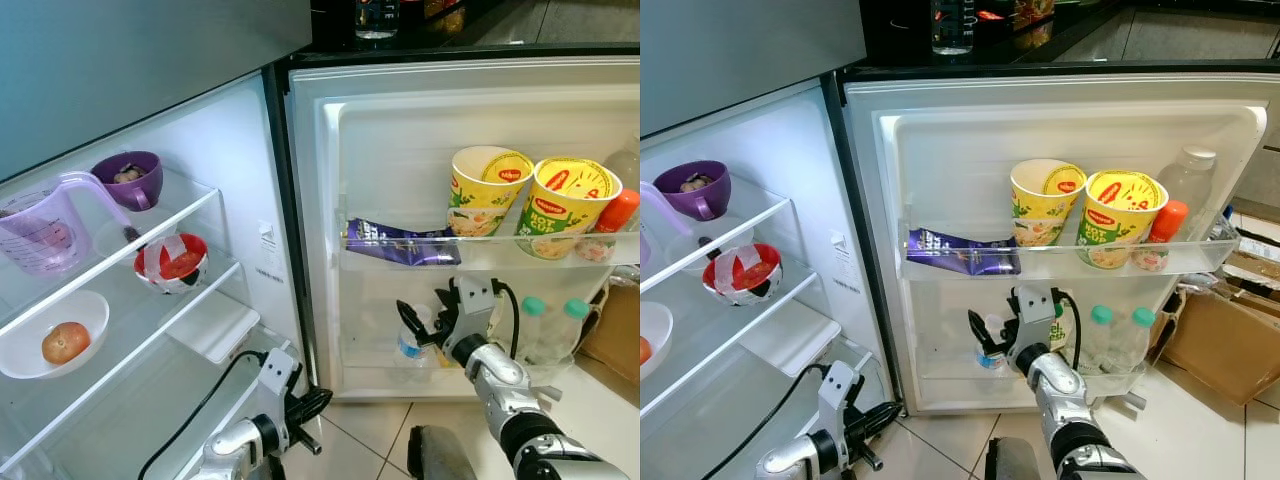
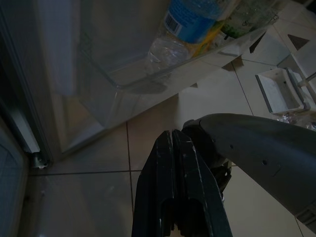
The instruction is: Restocking fridge
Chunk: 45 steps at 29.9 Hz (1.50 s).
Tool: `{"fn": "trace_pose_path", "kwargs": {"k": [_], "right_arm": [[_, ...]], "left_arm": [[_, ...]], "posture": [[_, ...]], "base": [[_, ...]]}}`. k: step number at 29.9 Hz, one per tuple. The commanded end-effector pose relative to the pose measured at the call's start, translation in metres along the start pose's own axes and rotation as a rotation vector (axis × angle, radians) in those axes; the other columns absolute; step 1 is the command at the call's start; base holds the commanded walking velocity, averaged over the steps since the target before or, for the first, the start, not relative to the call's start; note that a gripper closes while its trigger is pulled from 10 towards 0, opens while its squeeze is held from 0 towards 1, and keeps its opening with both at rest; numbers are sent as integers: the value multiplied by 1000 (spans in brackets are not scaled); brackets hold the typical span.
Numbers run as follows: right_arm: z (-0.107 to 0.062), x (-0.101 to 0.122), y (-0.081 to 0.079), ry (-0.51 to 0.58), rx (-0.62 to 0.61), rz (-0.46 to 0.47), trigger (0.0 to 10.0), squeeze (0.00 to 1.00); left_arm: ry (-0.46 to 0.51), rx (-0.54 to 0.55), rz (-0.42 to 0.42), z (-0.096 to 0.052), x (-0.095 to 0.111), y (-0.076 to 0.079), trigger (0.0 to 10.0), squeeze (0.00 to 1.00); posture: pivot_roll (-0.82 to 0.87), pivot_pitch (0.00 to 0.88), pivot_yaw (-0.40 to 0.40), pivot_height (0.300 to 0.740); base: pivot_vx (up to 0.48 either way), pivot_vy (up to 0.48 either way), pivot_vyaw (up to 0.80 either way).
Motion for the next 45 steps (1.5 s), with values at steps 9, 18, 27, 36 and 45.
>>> {"fn": "trace_pose_path", "kwargs": {"k": [9,18,27,36,45], "right_arm": [[-16,-16,-32,15,232,162,10000,0],[-59,-21,-41,53,502,400,10000,0],[-98,-44,-28,-35,535,494,10000,0],[-137,-81,36,-111,98,591,10000,0],[-224,-165,83,-476,-619,557,10000,0]], "left_arm": [[-28,-16,9,-3,-5,1,10000,0],[-31,-18,8,-4,-6,1,10000,0],[-31,-19,10,-5,-6,0,10000,0],[-44,18,-5,-8,-10,-5,10000,0],[-53,51,-22,-13,-13,-11,10000,0]], "posture": [[-77,0,-8,581],[-79,0,-3,581],[-83,0,-4,581],[-88,0,2,581],[-82,0,1,581]], "base": [[0,0,0],[0,0,0],[0,0,0],[0,0,0],[0,0,0]]}}
Point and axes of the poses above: a point about 5 cm out from each wrist's last joint towards the gripper, its own z axis pointing out of the wrist towards the gripper, its own x axis along the axis of the wrist's last joint, y = z × x, the point moved 6 cm from there along z, pointing out of the wrist towards the gripper
